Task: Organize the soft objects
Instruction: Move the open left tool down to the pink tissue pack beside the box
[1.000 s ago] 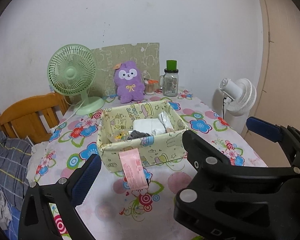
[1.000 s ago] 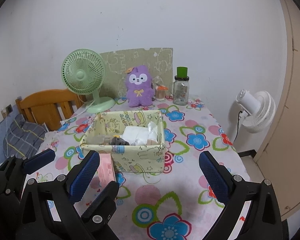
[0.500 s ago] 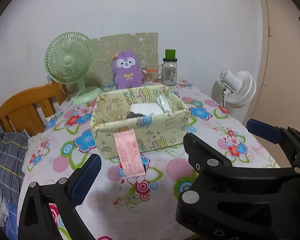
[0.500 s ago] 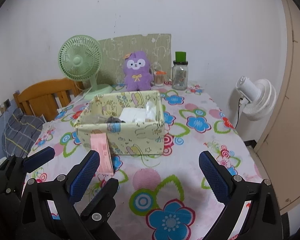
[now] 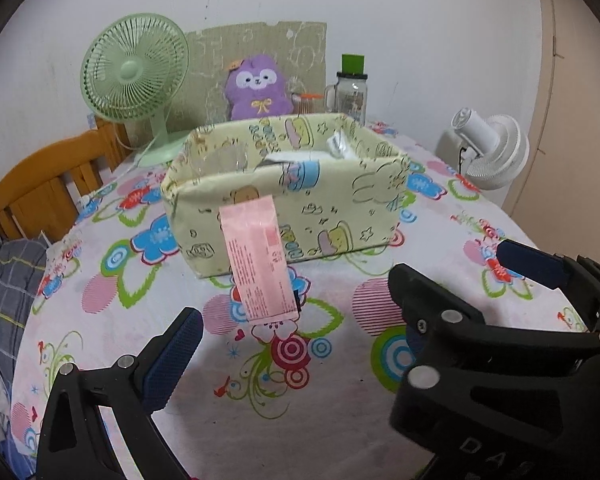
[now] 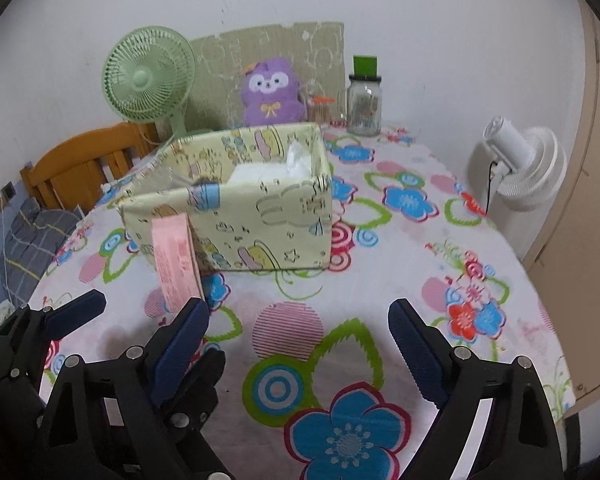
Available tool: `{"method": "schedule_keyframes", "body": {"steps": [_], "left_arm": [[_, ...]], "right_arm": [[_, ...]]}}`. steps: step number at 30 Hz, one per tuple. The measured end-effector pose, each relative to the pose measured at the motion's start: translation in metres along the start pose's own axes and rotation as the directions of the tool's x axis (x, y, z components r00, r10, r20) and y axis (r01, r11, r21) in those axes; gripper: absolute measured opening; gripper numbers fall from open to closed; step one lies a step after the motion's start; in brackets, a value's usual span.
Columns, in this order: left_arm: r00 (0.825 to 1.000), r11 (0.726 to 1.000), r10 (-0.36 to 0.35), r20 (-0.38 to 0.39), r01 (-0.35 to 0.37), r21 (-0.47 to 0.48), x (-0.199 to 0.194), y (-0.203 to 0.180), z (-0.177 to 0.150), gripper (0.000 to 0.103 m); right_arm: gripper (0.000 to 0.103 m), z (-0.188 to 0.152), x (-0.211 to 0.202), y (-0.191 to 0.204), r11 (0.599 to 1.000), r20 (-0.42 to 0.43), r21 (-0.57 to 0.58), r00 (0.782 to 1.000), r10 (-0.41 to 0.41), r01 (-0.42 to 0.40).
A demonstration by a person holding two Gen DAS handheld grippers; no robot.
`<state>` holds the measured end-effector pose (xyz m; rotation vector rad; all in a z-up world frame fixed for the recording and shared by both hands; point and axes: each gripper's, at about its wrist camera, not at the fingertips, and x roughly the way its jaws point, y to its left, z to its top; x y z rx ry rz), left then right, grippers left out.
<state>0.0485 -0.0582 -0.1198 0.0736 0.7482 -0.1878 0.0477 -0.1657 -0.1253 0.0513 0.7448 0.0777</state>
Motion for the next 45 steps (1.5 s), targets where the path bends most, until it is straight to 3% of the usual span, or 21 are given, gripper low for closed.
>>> {"method": "schedule_keyframes", "body": {"steps": [15,26,45], "left_arm": [[0.997,1.0,-0.017,-0.079,0.016,-0.012,0.031,-0.001,-0.021,0.101],[0.995,1.0,-0.014,-0.098,0.011,-0.029,0.038,0.006,-0.031,0.096],[0.994,0.999,0.026,-0.103,-0.029,-0.028,0.063,0.018,-0.007,0.088]], "right_arm": [[0.086,-0.021,0.028,-0.012,0.999,-0.077,0.021,0.996,-0.032,0.034],[0.078,-0.031,0.036,-0.014,0.999,-0.106,0.035,0.994,-0.013,0.016],[0.078,-0.015,0.05,-0.025,0.997,-0.09,0.08,0.996,0.007,0.0]]}}
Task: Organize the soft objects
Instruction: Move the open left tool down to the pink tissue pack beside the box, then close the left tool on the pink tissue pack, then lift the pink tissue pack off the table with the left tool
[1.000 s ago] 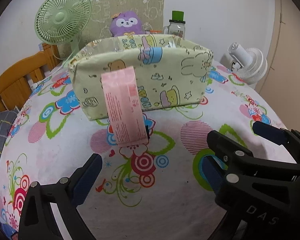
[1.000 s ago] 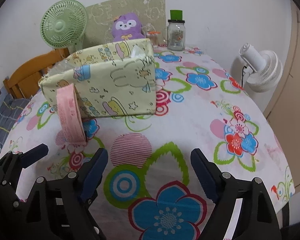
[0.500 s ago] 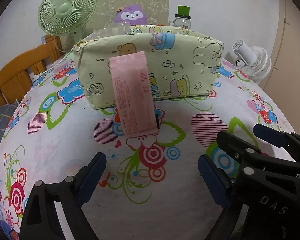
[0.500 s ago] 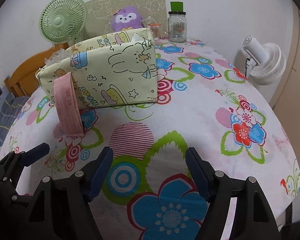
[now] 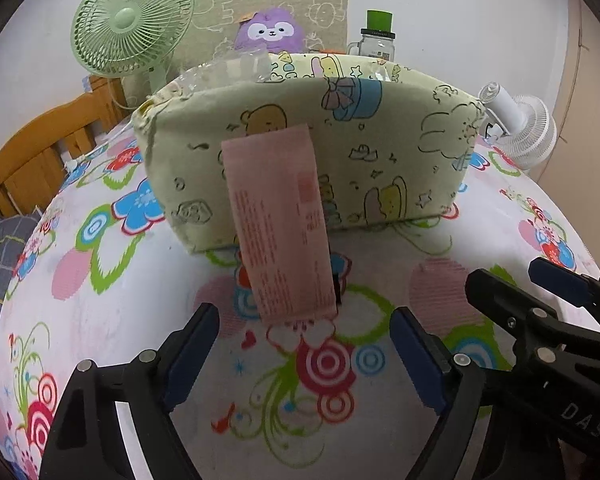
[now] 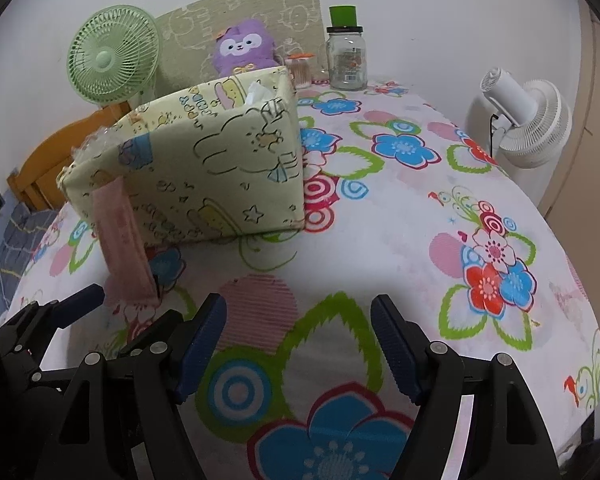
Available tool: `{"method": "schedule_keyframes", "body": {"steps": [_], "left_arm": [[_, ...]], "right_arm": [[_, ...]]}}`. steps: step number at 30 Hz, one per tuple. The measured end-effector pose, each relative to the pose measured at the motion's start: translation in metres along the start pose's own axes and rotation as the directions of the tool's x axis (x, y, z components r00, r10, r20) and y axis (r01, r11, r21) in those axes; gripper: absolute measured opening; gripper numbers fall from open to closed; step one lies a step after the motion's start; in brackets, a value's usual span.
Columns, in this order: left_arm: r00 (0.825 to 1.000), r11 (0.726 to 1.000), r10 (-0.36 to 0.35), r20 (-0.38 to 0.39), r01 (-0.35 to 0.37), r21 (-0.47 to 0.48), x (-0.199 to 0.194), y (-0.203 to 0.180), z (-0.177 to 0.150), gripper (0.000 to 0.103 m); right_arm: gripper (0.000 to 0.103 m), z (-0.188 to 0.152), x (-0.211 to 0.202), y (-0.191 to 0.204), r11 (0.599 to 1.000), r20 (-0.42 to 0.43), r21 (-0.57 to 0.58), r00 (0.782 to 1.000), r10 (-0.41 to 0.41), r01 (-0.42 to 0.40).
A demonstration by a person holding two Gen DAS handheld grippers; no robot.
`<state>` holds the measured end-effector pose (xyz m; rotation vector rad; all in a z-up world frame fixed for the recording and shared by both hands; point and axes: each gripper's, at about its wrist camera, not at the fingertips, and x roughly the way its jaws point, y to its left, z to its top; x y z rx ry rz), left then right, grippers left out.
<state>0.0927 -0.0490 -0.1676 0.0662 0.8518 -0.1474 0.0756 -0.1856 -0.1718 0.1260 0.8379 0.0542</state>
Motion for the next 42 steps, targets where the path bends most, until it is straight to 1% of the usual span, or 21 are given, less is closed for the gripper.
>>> {"method": "schedule_keyframes", "body": {"steps": [6,10,13,15,16,17,18,20,21,24,34,35,37,39,42], "left_arm": [[1.0,1.0,0.017,-0.001,-0.017,-0.008,0.011,0.003,0.013,0.085],[1.0,1.0,0.018,-0.01,-0.018,-0.01,0.018,0.003,0.02,0.08],[1.0,1.0,0.023,-0.019,-0.024,-0.015,0.023,0.003,0.024,0.079],[0.999,0.999,0.027,-0.018,-0.028,-0.02,0.025,0.005,0.028,0.076],[0.999,0.999,0.023,-0.022,-0.023,-0.023,0.025,0.005,0.029,0.072],[1.0,0.999,0.022,-0.023,-0.022,-0.026,0.025,0.006,0.029,0.066],[0.999,0.999,0.024,-0.022,-0.024,-0.028,0.025,0.007,0.03,0.063],[1.0,0.999,0.021,-0.021,-0.022,-0.035,0.025,0.008,0.031,0.049],[1.0,0.999,0.016,-0.02,-0.017,-0.042,0.025,0.01,0.031,0.046],[1.0,0.999,0.017,-0.018,-0.017,-0.047,0.023,0.011,0.03,0.043],[1.0,0.999,0.011,-0.022,-0.012,-0.047,0.002,0.016,0.009,0.039],[1.0,0.999,0.011,-0.022,-0.012,-0.048,0.0,0.016,0.007,0.037],[1.0,0.999,0.011,-0.024,-0.013,-0.045,-0.004,0.015,0.003,0.023],[1.0,0.999,-0.004,-0.027,0.002,-0.045,-0.008,0.014,-0.001,0.023],[1.0,0.999,0.002,-0.025,-0.003,-0.043,-0.012,0.013,-0.006,0.021]], "right_arm": [[0.078,0.009,0.004,-0.006,1.0,0.013,0.016,1.0,0.005,-0.006],[0.078,0.012,0.007,-0.011,0.999,0.018,0.034,1.0,0.004,-0.005],[0.078,0.015,0.013,-0.013,0.999,0.01,0.048,1.0,0.0,-0.001],[0.078,0.018,0.016,-0.012,0.999,0.012,0.052,1.0,0.001,-0.001],[0.078,0.019,0.017,-0.011,0.999,0.013,0.051,1.0,0.001,-0.002],[0.078,0.02,0.017,-0.011,0.999,0.015,0.051,1.0,0.0,-0.001],[0.078,0.021,0.018,-0.01,0.999,0.018,0.048,1.0,0.0,0.0],[0.078,0.022,0.019,-0.008,0.999,0.019,0.04,1.0,-0.002,0.001],[0.078,0.022,0.019,-0.006,0.999,0.016,0.033,1.0,-0.003,0.002],[0.078,0.02,0.021,-0.002,1.0,0.005,0.016,1.0,0.0,0.0],[0.078,0.014,0.011,0.008,1.0,0.013,-0.003,1.0,0.024,-0.024],[0.078,0.013,0.01,0.009,1.0,0.013,-0.007,1.0,0.027,-0.026],[0.078,0.01,0.008,0.012,0.999,0.013,-0.013,0.999,0.037,-0.037],[0.078,0.008,0.005,0.013,0.999,0.013,-0.016,0.999,0.043,-0.043],[0.078,0.005,0.0,0.015,0.999,0.019,-0.021,0.999,0.049,-0.049]]}}
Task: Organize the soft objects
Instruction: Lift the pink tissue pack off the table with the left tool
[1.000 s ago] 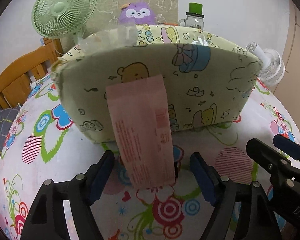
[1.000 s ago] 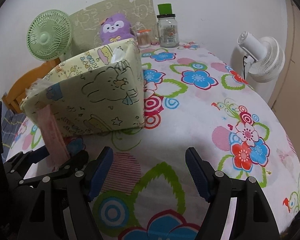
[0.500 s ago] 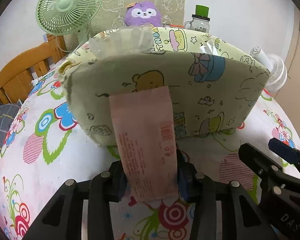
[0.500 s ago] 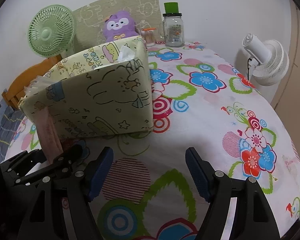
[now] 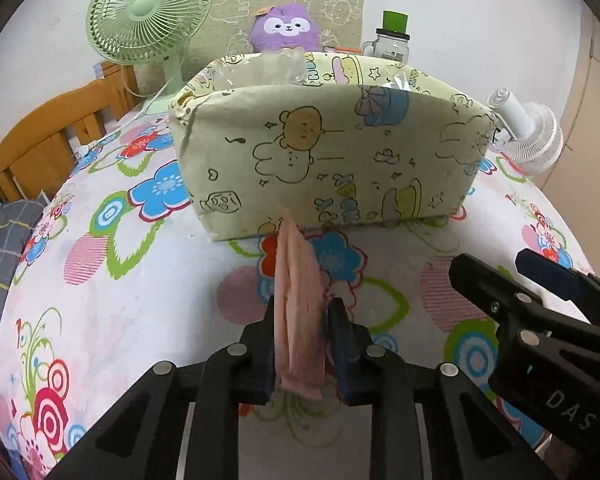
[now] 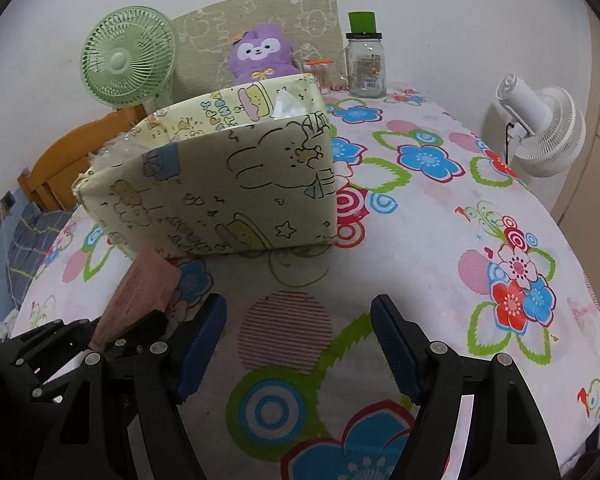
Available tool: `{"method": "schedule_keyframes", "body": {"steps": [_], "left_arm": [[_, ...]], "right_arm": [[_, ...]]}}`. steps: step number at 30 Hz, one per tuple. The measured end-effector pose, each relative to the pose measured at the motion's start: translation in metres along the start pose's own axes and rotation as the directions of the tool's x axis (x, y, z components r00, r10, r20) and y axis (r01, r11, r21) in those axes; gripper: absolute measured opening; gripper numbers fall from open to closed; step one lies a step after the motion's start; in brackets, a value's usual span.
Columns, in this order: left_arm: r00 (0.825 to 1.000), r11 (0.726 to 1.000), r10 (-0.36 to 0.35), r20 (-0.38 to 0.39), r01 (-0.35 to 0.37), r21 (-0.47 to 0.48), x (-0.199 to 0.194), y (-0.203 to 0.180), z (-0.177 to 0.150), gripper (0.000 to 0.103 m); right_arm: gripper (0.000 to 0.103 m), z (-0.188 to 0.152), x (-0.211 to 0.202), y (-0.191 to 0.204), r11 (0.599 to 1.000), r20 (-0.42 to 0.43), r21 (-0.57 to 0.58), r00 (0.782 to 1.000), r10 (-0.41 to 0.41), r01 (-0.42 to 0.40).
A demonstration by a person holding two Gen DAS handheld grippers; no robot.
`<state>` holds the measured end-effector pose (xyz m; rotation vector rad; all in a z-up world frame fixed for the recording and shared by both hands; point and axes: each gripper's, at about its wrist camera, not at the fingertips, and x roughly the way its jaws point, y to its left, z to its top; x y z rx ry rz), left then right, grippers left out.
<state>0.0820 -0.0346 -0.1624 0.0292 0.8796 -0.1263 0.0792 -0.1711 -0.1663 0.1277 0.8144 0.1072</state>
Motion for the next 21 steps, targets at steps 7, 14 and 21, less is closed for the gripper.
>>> {"method": "schedule_keyframes", "body": {"steps": [7,14,21], "left_arm": [[0.999,0.999,0.045,-0.006,-0.045,0.027,0.0,-0.007,-0.005,0.048],[0.997,0.997,0.076,0.007,-0.076,0.026,0.008,-0.004,0.002,0.053],[0.998,0.998,0.062,0.01,-0.062,0.028,0.014,-0.002,0.009,0.041]], "right_arm": [[0.078,-0.005,-0.009,0.002,1.0,0.008,-0.002,1.0,0.009,-0.009],[0.078,-0.001,-0.004,0.005,1.0,-0.006,-0.011,1.0,0.006,-0.006],[0.078,0.004,0.004,0.004,1.0,-0.019,-0.011,1.0,-0.003,0.003]]}}
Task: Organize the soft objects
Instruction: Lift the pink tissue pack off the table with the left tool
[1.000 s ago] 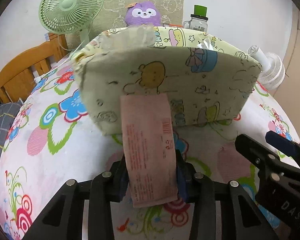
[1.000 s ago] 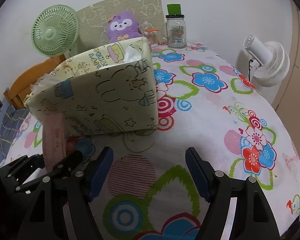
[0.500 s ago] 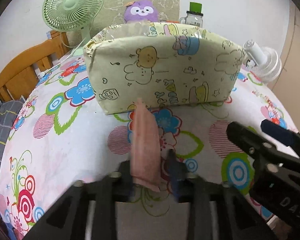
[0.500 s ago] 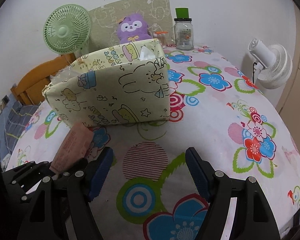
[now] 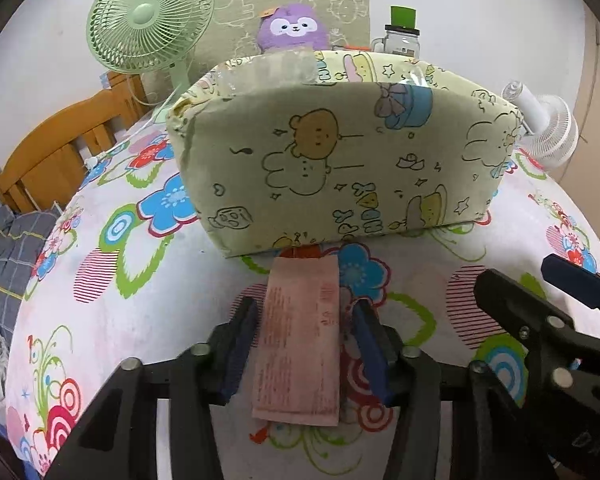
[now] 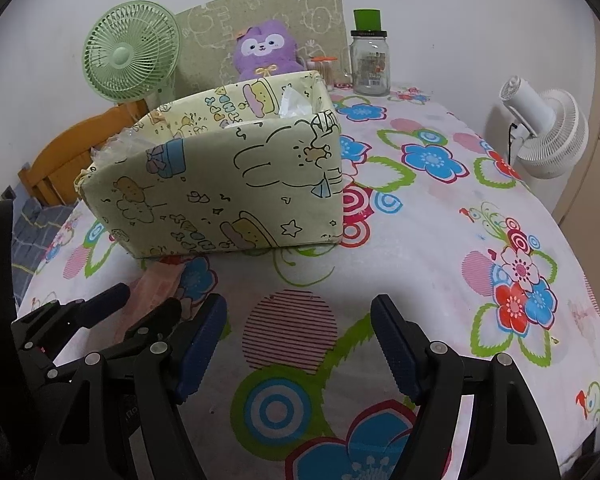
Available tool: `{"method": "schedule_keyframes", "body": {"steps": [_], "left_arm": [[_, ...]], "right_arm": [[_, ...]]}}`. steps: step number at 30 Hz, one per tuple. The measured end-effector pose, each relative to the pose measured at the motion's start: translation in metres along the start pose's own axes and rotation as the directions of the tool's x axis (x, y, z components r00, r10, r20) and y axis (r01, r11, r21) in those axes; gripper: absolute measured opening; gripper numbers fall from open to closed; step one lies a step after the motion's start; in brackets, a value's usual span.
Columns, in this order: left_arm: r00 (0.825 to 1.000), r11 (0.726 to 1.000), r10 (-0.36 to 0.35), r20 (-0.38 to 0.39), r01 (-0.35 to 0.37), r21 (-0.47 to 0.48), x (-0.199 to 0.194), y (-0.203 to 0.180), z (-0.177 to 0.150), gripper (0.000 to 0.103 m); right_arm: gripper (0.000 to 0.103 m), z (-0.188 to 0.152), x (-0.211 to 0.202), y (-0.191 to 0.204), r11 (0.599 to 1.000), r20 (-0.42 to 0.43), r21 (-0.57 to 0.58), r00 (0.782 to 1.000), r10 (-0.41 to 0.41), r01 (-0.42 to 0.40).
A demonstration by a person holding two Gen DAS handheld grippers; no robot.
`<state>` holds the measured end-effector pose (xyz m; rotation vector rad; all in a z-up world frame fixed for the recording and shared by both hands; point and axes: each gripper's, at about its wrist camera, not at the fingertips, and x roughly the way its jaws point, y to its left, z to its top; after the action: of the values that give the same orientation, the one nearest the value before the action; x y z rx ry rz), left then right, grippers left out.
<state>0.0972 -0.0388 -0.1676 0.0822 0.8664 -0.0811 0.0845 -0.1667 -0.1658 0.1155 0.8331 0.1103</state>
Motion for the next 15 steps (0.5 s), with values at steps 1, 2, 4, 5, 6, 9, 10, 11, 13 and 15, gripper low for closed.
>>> {"method": "schedule_keyframes", "body": {"steps": [1,2,4,5,6,9,10,11,13,15], "left_arm": [[1.0,1.0,-0.008,-0.001,0.008,0.001,0.0,-0.001,0.0,0.04],[1.0,1.0,-0.001,0.0,0.001,0.003,0.0,-0.002,0.0,0.04],[1.0,1.0,-0.001,0.003,0.001,0.011,-0.001,-0.006,0.0,0.039],[1.0,1.0,-0.006,0.001,0.006,0.008,-0.002,-0.007,0.0,0.039],[1.0,1.0,-0.015,0.002,0.014,0.01,-0.003,-0.01,0.0,0.039],[0.999,0.999,-0.027,0.018,0.027,0.027,-0.01,-0.019,-0.001,0.039],[0.999,0.999,-0.029,0.018,0.029,0.032,-0.012,-0.022,-0.001,0.039],[0.999,0.999,-0.036,0.017,0.036,0.039,-0.014,-0.025,-0.002,0.039],[0.999,0.998,-0.046,0.019,0.045,0.041,-0.018,-0.027,-0.003,0.039],[0.998,0.998,-0.052,0.027,0.051,0.04,-0.024,-0.028,-0.003,0.039]], "right_arm": [[0.078,0.0,0.001,0.0,1.0,-0.001,-0.001,1.0,-0.002,0.002],[0.078,0.001,0.001,0.0,1.0,-0.001,-0.001,1.0,-0.002,0.002],[0.078,0.001,0.0,-0.001,1.0,0.002,0.0,1.0,-0.001,0.001],[0.078,0.001,0.0,-0.002,1.0,0.002,0.0,1.0,-0.001,0.001],[0.078,0.001,-0.001,-0.003,1.0,0.0,-0.001,1.0,-0.004,0.004],[0.078,0.002,-0.003,-0.005,1.0,0.001,-0.004,1.0,-0.013,0.013],[0.078,0.002,-0.004,-0.005,1.0,0.002,-0.006,1.0,-0.017,0.017],[0.078,0.003,-0.006,-0.006,1.0,0.004,-0.008,1.0,-0.019,0.019],[0.078,0.004,-0.01,-0.005,0.999,0.009,-0.02,1.0,-0.025,0.025],[0.078,0.004,-0.014,-0.004,0.999,0.015,-0.031,0.999,-0.032,0.032]]}}
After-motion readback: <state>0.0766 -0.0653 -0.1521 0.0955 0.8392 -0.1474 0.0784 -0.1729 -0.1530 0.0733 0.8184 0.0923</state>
